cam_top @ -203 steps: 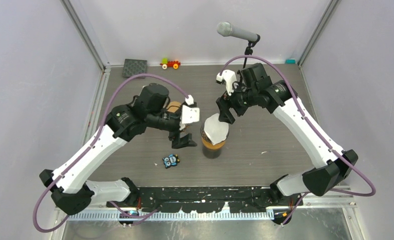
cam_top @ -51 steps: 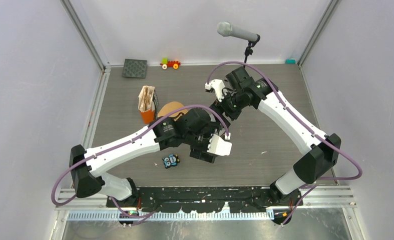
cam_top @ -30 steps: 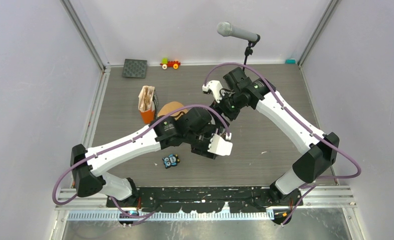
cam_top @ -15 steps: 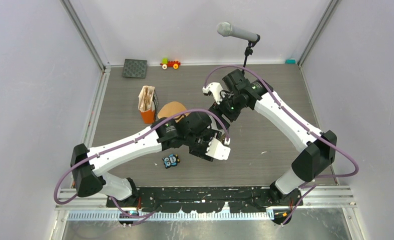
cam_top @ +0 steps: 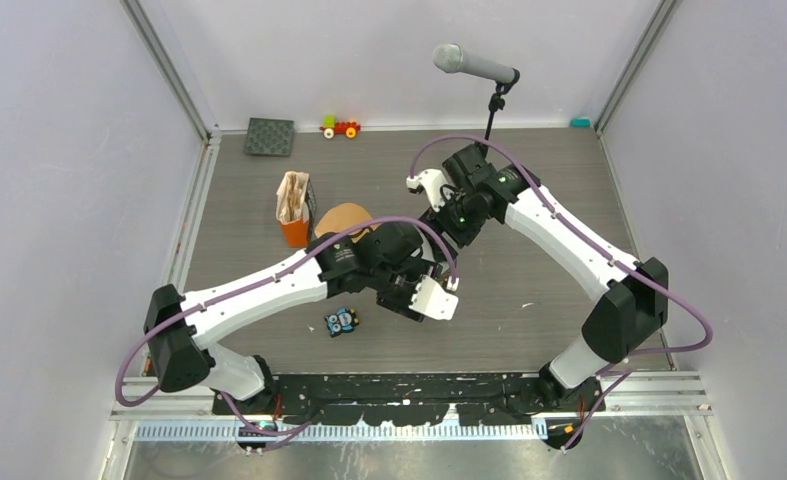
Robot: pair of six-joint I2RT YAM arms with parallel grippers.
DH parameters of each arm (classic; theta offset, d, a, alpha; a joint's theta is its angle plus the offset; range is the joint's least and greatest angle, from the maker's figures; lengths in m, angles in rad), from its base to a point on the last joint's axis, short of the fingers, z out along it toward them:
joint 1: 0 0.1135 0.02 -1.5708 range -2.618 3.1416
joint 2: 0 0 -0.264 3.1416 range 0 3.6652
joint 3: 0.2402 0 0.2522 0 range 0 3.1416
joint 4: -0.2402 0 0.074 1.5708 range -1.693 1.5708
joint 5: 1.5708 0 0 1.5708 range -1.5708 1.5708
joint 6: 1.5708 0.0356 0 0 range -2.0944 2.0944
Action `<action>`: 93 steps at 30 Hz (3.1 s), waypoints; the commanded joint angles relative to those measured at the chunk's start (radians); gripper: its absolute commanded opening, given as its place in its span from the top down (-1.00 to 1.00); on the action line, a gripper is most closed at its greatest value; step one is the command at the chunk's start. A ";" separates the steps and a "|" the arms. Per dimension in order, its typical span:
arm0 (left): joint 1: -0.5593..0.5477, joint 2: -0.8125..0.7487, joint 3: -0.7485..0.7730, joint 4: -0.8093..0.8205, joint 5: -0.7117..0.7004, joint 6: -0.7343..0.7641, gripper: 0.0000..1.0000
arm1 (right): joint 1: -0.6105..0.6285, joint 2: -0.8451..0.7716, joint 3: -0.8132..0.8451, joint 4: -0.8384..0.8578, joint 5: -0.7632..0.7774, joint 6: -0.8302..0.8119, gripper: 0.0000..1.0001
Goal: Place the coffee filter in the dripper
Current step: Adjust the coffee filter in the coffee dripper, then reset both arms
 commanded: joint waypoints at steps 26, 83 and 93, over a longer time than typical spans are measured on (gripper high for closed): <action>0.018 0.005 -0.006 -0.028 0.056 0.046 -0.23 | -0.005 -0.035 -0.007 0.040 0.013 0.025 -0.49; 0.341 -0.244 0.132 0.126 0.057 -0.398 -0.71 | -0.203 -0.180 0.296 0.010 -0.060 0.141 -0.54; 0.541 -0.356 0.079 0.322 -0.346 -0.658 -0.98 | -0.397 -0.285 0.113 0.282 0.086 0.282 -0.56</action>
